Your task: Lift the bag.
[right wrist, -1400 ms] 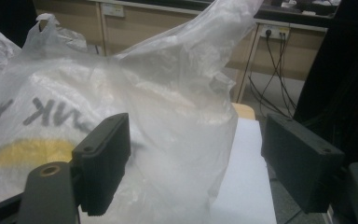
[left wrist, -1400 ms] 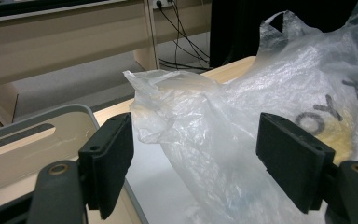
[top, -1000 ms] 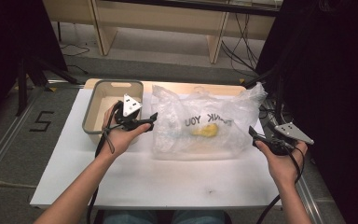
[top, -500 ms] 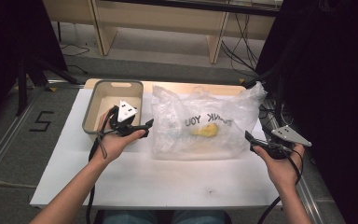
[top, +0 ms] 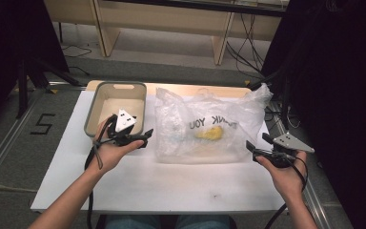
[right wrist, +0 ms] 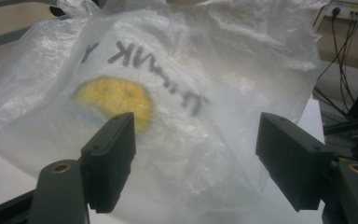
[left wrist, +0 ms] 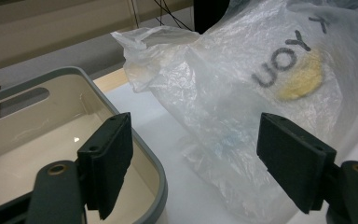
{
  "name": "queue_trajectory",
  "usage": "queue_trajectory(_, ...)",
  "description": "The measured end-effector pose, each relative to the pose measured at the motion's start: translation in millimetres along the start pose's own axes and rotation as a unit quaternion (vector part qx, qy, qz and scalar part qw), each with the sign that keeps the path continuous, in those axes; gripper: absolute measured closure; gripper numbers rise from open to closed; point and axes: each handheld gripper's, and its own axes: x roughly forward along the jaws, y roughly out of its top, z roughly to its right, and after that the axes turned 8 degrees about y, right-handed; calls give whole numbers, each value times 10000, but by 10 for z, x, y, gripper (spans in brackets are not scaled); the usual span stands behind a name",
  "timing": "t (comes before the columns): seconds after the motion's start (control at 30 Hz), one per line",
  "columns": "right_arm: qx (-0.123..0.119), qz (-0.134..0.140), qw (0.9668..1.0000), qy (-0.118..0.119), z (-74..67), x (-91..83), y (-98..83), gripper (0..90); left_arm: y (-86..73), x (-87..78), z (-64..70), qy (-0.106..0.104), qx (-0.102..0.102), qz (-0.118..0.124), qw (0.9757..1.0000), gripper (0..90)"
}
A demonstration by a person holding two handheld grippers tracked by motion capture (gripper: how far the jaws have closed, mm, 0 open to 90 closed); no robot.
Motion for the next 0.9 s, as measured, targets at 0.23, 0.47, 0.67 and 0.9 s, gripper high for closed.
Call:
queue_trajectory(0.23,-10,-142,9997,222,-30,16,-56,294,-83,-52,-13,-24,55,-88,9999,266)
queue_trajectory(0.47,8,-225,9989,401,-73,17,-119,293,-195,-93,-25,-84,57,-183,9998,266)
queue_trajectory(0.67,11,-302,9979,577,-127,8,-196,293,-299,-154,-39,-147,130,-220,9996,266)
queue_trajectory(0.9,78,-461,9960,755,-200,6,-321,294,-473,-229,-56,-242,184,-266,9992,265)
